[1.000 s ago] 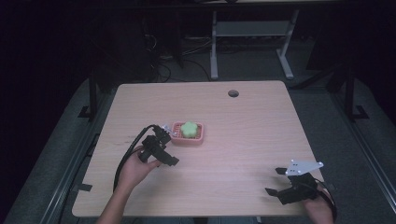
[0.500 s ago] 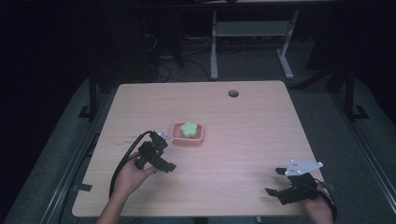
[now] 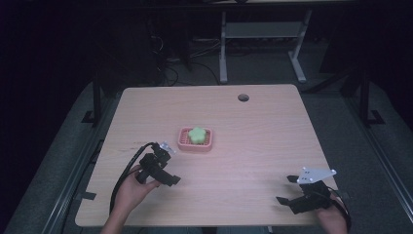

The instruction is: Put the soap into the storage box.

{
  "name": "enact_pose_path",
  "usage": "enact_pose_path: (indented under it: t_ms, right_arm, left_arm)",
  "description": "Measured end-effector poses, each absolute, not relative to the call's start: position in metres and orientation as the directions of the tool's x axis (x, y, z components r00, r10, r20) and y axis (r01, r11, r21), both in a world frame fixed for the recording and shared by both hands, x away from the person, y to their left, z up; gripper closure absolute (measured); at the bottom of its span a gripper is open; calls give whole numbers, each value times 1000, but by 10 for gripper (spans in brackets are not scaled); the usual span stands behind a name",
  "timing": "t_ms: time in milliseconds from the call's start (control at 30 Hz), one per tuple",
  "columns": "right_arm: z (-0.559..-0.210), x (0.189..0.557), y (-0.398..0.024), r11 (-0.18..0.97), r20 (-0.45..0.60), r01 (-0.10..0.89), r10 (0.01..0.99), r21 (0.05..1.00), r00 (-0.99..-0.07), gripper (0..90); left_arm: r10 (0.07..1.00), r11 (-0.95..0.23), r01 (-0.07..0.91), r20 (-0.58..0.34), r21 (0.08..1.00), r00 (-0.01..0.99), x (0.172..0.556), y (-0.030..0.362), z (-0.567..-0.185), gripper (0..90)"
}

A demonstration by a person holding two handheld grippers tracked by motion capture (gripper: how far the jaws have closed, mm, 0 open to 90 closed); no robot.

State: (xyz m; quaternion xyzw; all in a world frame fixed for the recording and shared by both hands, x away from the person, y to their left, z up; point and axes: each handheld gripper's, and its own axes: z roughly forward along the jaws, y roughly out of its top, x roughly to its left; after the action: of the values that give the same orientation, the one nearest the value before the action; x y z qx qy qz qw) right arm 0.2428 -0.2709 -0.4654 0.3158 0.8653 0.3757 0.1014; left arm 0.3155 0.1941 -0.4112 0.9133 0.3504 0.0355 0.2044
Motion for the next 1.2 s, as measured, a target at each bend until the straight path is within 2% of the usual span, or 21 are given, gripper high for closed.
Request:
enact_pose_path:
  t_ms: [700, 1200]
  right_arm:
    - [-467, 243, -271, 520, 61, 476, 627, 709, -776, 138]
    - [-468, 242, -268, 529, 56, 475, 625, 703, -779, 137]
  left_arm:
    - [668, -641, 638, -99, 426, 738, 294, 212, -425, 213]
    - [676, -603, 632, -109, 487, 729, 268, 217, -428, 214]
